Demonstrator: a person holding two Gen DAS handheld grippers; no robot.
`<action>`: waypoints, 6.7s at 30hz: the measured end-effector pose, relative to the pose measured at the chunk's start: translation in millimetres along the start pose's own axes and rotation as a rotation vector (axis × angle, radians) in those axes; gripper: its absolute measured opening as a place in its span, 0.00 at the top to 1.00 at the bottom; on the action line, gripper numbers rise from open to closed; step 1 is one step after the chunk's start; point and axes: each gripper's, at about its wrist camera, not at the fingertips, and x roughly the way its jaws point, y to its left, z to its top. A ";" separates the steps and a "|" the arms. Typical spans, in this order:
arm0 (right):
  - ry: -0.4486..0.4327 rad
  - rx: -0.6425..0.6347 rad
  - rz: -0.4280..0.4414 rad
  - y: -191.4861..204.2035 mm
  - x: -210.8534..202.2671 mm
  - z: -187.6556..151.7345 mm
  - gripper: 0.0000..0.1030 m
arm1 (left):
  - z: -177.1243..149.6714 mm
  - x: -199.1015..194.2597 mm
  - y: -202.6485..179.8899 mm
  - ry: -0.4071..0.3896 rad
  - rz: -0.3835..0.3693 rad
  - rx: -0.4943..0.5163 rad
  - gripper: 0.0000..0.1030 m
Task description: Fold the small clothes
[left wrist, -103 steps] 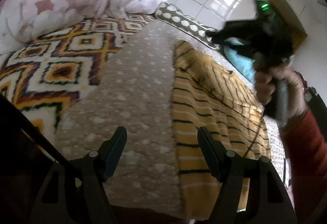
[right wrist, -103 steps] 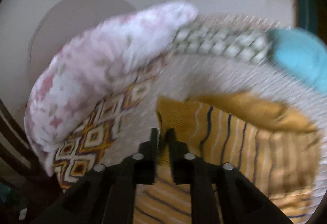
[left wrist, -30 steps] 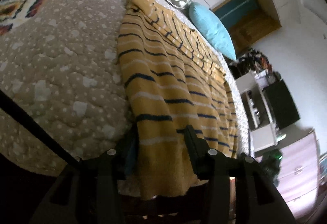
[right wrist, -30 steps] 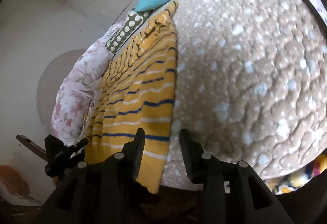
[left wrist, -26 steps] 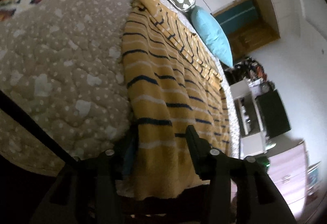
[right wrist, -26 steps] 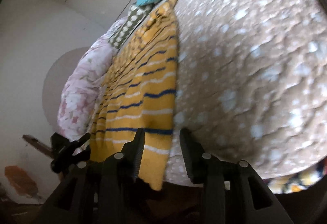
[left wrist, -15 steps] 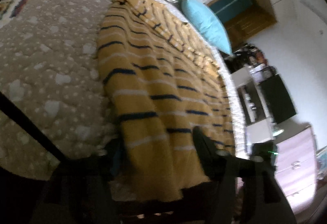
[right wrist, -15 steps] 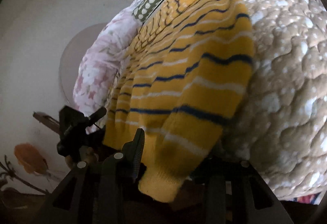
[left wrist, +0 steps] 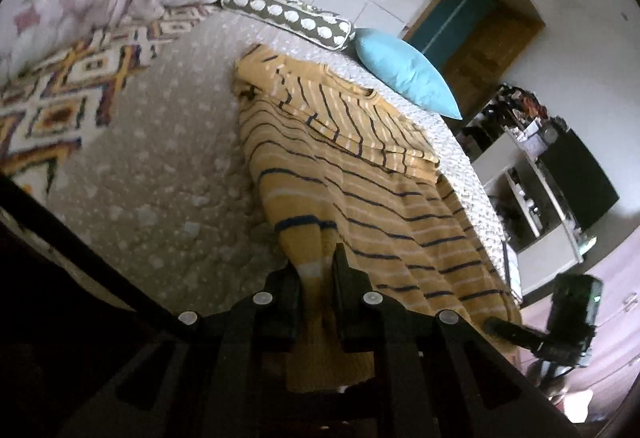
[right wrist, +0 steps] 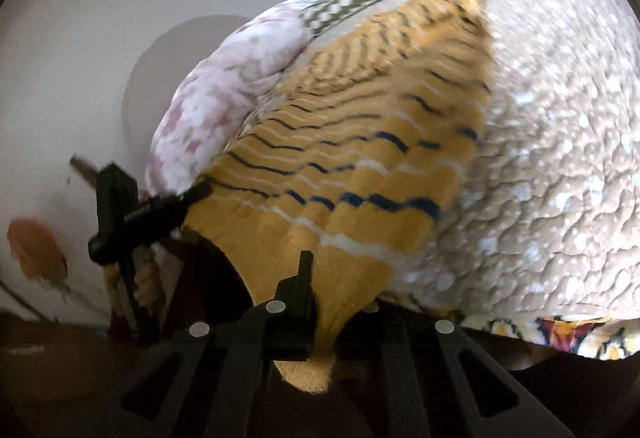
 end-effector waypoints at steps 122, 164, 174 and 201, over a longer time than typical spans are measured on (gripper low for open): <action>-0.159 0.168 -0.968 -198.6 54.4 216.4 0.00 | 84.0 225.0 -37.0 0.102 0.417 0.214 0.00; -0.159 0.166 -0.967 -198.5 54.7 216.7 0.00 | 102.4 151.2 -31.3 0.008 0.392 0.030 0.01; -0.158 0.166 -0.967 -198.6 54.4 216.7 0.00 | 86.1 212.5 -24.9 0.078 0.428 0.116 0.01; -0.158 0.165 -0.966 -198.6 54.3 216.5 0.00 | 81.2 217.5 -25.9 0.068 0.448 0.148 0.00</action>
